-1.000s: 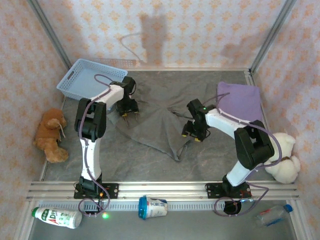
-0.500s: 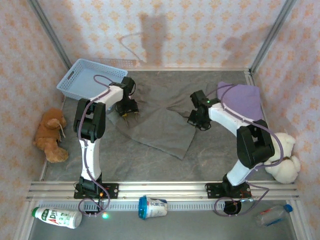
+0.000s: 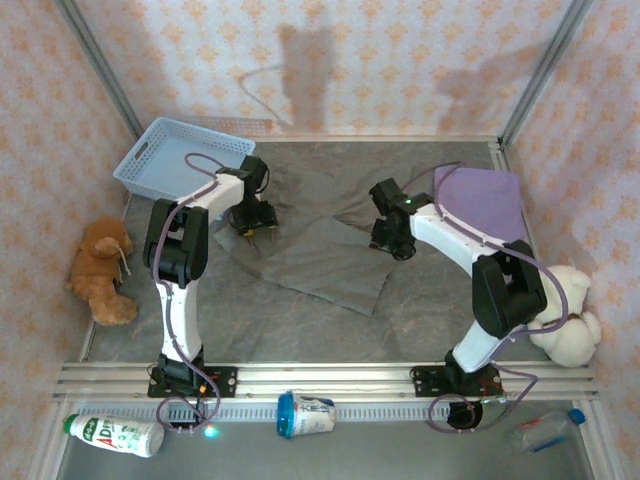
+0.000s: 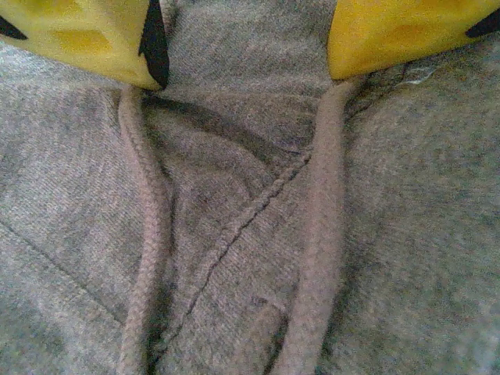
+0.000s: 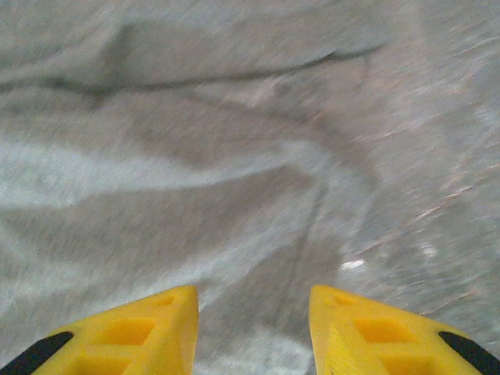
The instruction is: Fold and stack the mixed laundry pile
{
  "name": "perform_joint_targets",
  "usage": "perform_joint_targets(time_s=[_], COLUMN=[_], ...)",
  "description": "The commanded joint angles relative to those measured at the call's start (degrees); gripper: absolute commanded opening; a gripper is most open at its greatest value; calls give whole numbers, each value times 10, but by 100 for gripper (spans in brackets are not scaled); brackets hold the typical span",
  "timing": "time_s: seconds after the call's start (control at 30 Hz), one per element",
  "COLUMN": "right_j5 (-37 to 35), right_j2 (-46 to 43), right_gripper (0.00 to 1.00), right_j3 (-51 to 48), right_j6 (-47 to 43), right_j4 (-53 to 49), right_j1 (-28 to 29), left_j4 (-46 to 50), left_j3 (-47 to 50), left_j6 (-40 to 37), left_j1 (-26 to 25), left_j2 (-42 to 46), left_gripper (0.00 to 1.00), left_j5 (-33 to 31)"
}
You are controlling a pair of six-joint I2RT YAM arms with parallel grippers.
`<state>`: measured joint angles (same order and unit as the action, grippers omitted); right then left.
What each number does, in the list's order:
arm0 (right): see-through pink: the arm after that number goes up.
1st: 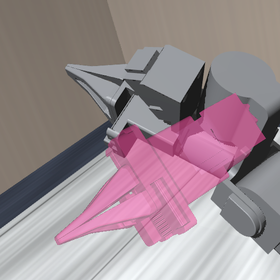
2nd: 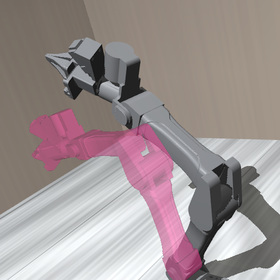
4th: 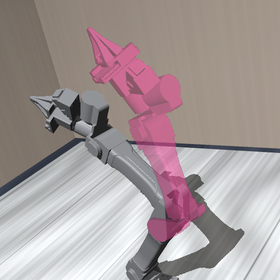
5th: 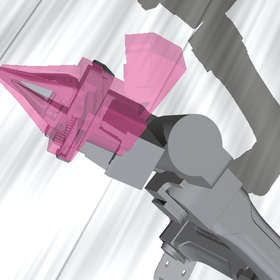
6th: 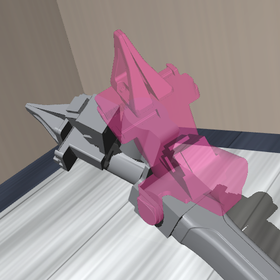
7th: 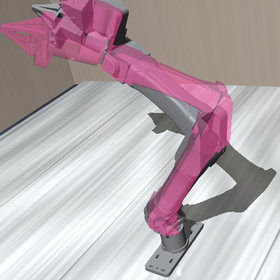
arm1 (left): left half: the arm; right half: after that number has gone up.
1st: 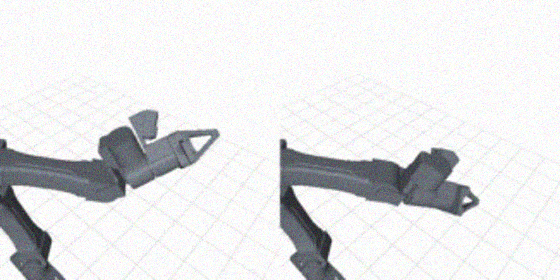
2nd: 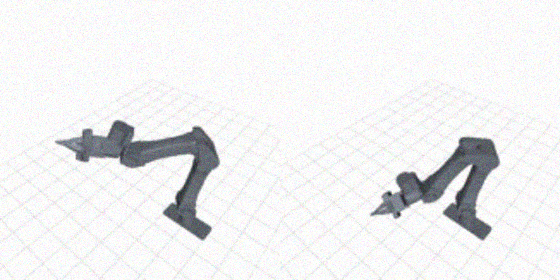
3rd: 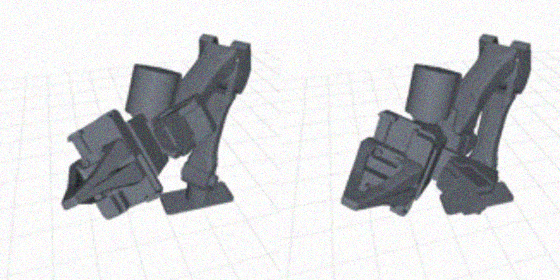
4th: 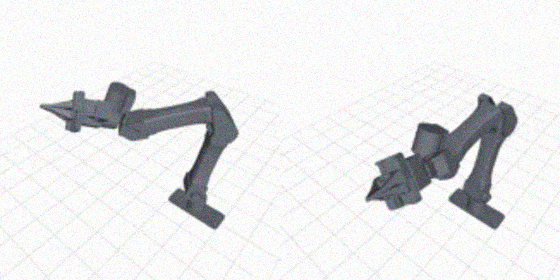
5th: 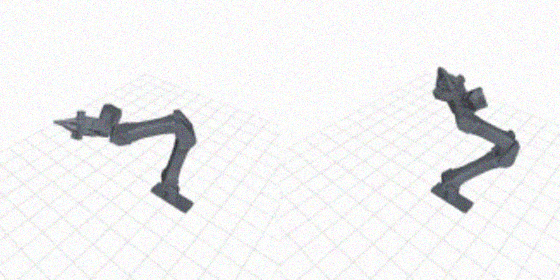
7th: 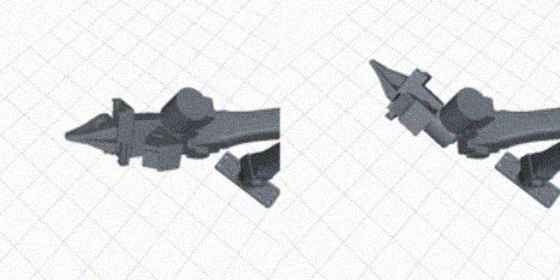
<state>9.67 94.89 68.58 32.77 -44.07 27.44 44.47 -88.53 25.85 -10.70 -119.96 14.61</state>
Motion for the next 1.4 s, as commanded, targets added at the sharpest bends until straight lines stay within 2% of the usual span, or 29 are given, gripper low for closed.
perform_joint_targets(time_s=[0.0,0.13,0.3,0.5,0.6,0.67,0.83,0.93,0.97,1.03,1.17,1.3,1.37], right_j5=[22,8,-68,-102,-103,-103,-23,-1,14,41,64,127,135], right_j2=[17,46,63,81,86,75,-2,-79,-105,-144,-199,-214,-202], right_gripper=[39,39,39,40,41,44,61,75,77,77,77,74,73], right_j3=[-19,-75,-85,-80,-53,-29,-31,-76,-97,-133,-209,-288,-305], right_j6=[60,138,175,113,59,28,2,15,23,36,60,81,82], right_j4=[40,86,7,-32,-38,-49,-70,-83,-85,-85,-85,-17,14], right_j1=[26,33,1,-97,-130,-132,-129,-112,-106,-92,-66,-55,-52], left_j4=[23,1,-45,-77,-94,-94,-44,-15,-4,8,10,15,13], left_j3=[25,57,122,183,205,207,190,193,196,210,245,264,276], left_j6=[16,36,91,139,178,193,208,205,202,200,191,176,171], left_j1=[4,5,3,-16,-26,-33,-39,-40,-38,-34,-9,19,31], left_j2=[0,7,32,79,102,133,203,250,263,278,291,291,298], left_gripper=[57,57,57,58,65,70,83,84,86,87,87,87,87], left_j5=[28,61,109,110,118,122,82,28,8,-9,-4,0,-4])
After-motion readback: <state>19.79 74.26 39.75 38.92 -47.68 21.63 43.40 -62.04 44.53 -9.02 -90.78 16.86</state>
